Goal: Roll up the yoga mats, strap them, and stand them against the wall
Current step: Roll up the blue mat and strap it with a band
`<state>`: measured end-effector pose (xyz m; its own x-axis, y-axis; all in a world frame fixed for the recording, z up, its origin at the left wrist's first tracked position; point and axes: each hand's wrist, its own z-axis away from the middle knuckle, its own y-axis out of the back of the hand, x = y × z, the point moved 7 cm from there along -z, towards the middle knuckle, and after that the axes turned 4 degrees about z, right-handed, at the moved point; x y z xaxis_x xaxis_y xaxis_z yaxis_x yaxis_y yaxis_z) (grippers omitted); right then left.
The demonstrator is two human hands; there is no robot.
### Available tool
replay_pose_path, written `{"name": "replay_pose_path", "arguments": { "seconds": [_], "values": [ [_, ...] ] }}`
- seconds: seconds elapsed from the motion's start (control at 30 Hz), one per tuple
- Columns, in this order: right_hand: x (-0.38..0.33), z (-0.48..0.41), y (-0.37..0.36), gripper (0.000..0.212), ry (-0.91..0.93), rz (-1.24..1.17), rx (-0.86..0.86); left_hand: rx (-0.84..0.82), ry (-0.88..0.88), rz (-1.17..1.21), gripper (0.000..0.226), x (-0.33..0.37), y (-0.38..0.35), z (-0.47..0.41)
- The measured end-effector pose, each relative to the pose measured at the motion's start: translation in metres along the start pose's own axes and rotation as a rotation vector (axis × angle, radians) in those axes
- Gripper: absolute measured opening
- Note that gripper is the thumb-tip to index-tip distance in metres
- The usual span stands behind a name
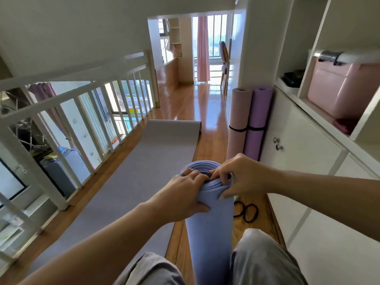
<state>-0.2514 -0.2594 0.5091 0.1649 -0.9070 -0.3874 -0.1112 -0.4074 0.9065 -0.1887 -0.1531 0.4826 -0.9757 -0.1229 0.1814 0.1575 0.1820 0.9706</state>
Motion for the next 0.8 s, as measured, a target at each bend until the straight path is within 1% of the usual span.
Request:
{"name": "replay_pose_path", "arguments": {
  "seconds": [0.07,0.1,0.17,0.2,0.23,0.3,0.37,0.47,0.57,0.67,0.8],
  "values": [
    [-0.009,-0.001,0.016,0.042,-0.012,0.057,0.036,0.070,-0.031,-0.035,0.067,0.000,0.017,0.000],
    [-0.014,-0.003,0.024,0.052,0.002,0.146,0.039,0.107,-0.046,-0.054,0.066,-0.001,0.026,-0.001],
    [-0.021,-0.011,0.036,0.077,0.088,0.425,0.052,0.181,-0.093,-0.099,0.066,0.002,0.045,-0.003],
    [-0.023,-0.015,0.041,0.085,0.134,0.542,0.060,0.222,-0.135,-0.151,0.065,0.004,0.053,-0.005],
    [-0.023,-0.019,0.045,0.087,0.161,0.614,0.066,0.269,-0.176,-0.216,0.064,0.005,0.060,-0.007],
    [-0.023,-0.026,0.053,0.076,0.188,0.637,0.093,0.344,-0.208,-0.317,0.064,0.003,0.069,-0.012],
    [-0.016,-0.032,0.057,0.066,0.137,0.555,0.093,0.399,-0.221,-0.372,0.065,0.000,0.075,-0.018],
    [-0.001,-0.039,0.051,0.065,0.030,0.470,0.079,0.450,-0.227,-0.437,0.059,-0.002,0.073,-0.025],
    [0.014,-0.039,0.041,0.062,0.011,0.462,0.161,0.485,-0.214,-0.488,0.045,-0.003,0.060,-0.030],
    [0.026,-0.030,0.028,0.057,0.053,0.453,0.320,0.520,-0.142,-0.538,0.044,0.000,0.044,-0.039],
    [0.054,-0.036,-0.006,0.053,0.047,0.374,0.444,0.482,0.032,-0.586,0.046,-0.009,0.020,-0.060]
  ]
}}
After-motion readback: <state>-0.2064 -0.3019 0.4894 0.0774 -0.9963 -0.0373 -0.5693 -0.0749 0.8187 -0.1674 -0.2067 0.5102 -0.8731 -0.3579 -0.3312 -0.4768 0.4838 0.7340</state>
